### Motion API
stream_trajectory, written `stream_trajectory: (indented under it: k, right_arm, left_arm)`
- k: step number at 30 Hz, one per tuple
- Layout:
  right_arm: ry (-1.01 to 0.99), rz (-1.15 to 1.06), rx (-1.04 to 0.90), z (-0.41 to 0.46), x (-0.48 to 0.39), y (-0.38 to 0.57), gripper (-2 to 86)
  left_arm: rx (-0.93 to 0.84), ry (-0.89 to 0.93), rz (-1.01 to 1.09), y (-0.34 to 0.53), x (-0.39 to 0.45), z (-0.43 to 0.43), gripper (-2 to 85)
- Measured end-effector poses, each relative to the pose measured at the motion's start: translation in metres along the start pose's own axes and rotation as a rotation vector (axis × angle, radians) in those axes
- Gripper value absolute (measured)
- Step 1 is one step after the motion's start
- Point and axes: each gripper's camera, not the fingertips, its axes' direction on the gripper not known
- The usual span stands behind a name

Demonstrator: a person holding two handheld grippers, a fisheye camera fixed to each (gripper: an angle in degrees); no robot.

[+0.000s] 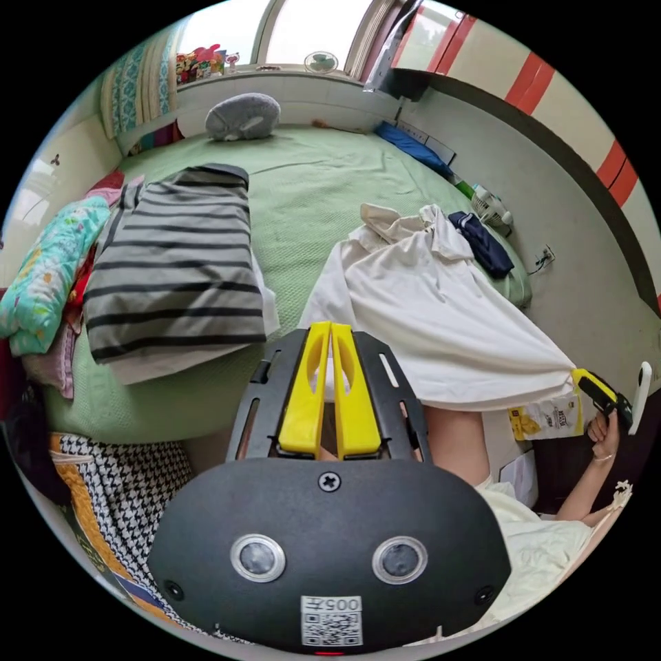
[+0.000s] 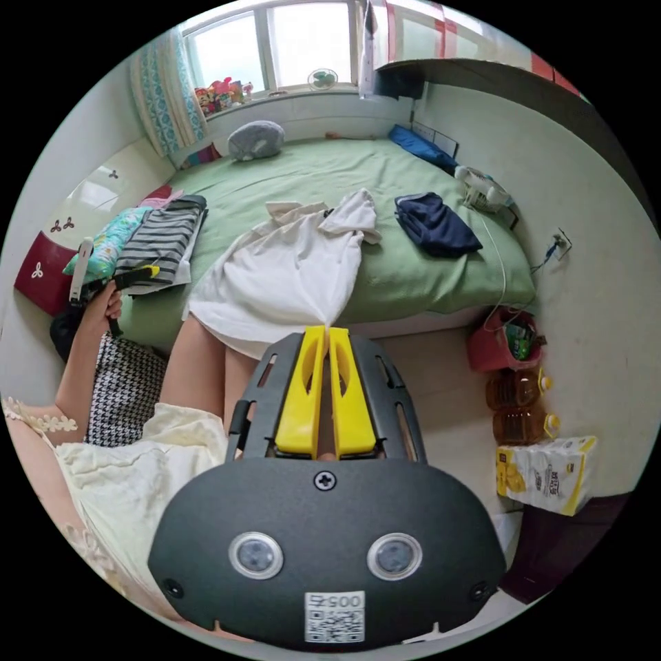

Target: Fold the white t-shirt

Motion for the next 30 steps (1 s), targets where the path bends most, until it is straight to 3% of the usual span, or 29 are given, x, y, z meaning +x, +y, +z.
stream_trajectory:
  k: [8, 12, 19, 26, 30]
  right_arm:
    - [0.029, 0.056, -0.278, 0.066, 0.013, -0.005, -0.1]
    - [0.125, -0.001, -0.232, 0.076, 0.014, -0.043, 4.3]
    - [0.136, -0.196, 0.002, 0.12, 0.006, -0.2, 8.4]
    - [0.164, -0.095, -0.113, 0.282, 0.034, -0.349, 10.6]
    - [0.092, -0.02, -0.173, 0.328, 0.047, -0.374, 8.7]
  left_arm:
    - [0.016, -0.064, 0.145, -0.085, 0.038, 0.058, 1.7]
    - [-0.004, -0.001, 0.212, -0.133, 0.057, 0.099, 7.3]
    - [-0.02, 0.108, 0.34, -0.234, 0.105, 0.183, 13.4]
    - [-0.196, 0.124, 0.316, -0.279, 0.135, 0.292, 12.8]
    - [-0.191, 0.127, 0.326, -0.284, 0.134, 0.303, 10.2]
